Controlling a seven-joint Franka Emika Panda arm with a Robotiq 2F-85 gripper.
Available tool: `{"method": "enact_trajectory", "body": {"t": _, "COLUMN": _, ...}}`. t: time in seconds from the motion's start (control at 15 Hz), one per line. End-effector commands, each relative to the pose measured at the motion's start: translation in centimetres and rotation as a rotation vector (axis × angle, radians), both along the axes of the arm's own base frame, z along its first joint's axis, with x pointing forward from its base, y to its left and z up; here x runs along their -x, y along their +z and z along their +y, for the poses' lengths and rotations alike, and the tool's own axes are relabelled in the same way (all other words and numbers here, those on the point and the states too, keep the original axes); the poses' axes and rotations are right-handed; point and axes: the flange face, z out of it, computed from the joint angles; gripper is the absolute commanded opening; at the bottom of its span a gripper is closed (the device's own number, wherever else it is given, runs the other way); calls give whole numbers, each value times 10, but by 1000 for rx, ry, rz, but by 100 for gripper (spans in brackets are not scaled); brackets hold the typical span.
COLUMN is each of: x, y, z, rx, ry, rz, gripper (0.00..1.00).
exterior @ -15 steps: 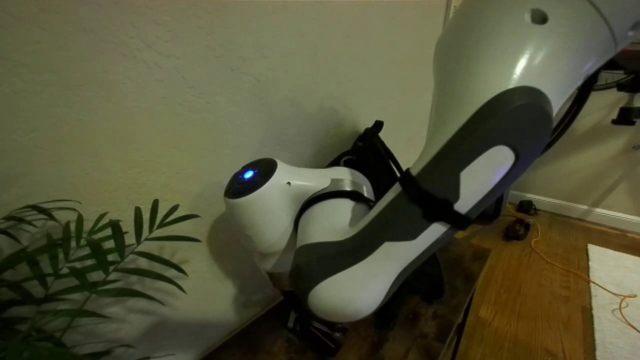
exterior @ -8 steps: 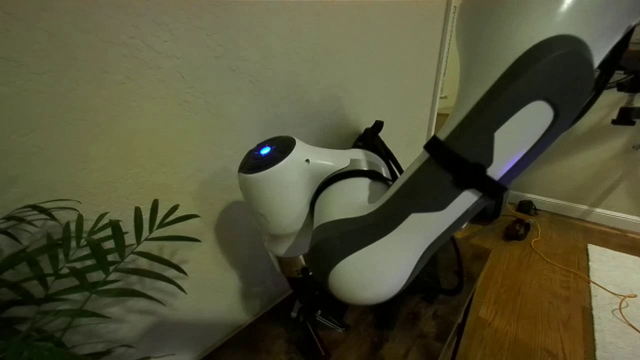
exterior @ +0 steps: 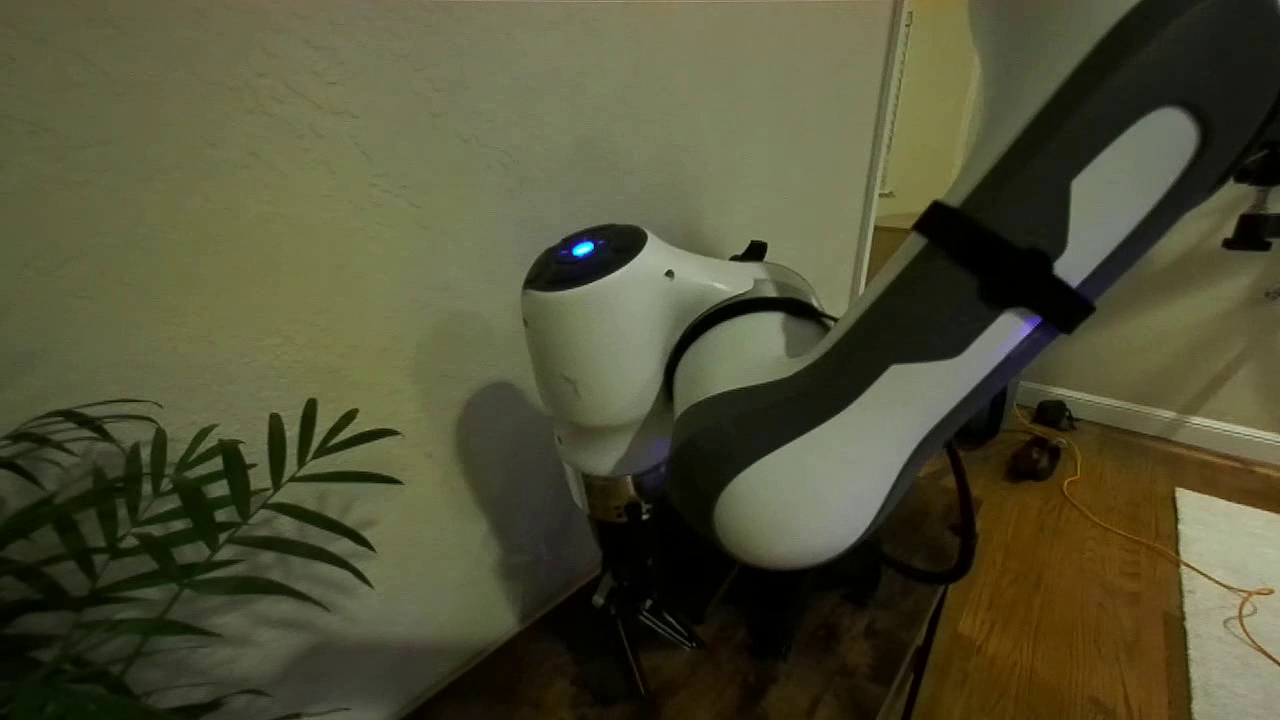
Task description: Put the object inside the black bag
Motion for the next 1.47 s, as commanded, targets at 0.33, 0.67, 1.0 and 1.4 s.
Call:
{"method": "enact_trajectory", "body": {"t": 0.33, "x": 22, "y": 45, "z": -30, "rx": -99, "ry": -105, "rz": -110, "gripper": 6}}
{"method": "enact_trajectory", "body": {"t": 0.67, "x": 24, "y": 62, "z": -41, "rx": -126, "ry": -144, "rz": -167, "gripper": 6}}
{"method": "enact_trajectory", "body": {"t": 1.0, "x": 27, "y": 79, "z": -55, "rx": -149, "ry": -192, "rz": -211, "gripper": 6}}
{"method": "enact_trajectory", "body": {"t": 1.4, "x": 30, "y": 107, "z": -79, "rx": -178, "ry": -257, "rz": -280, "gripper": 6}}
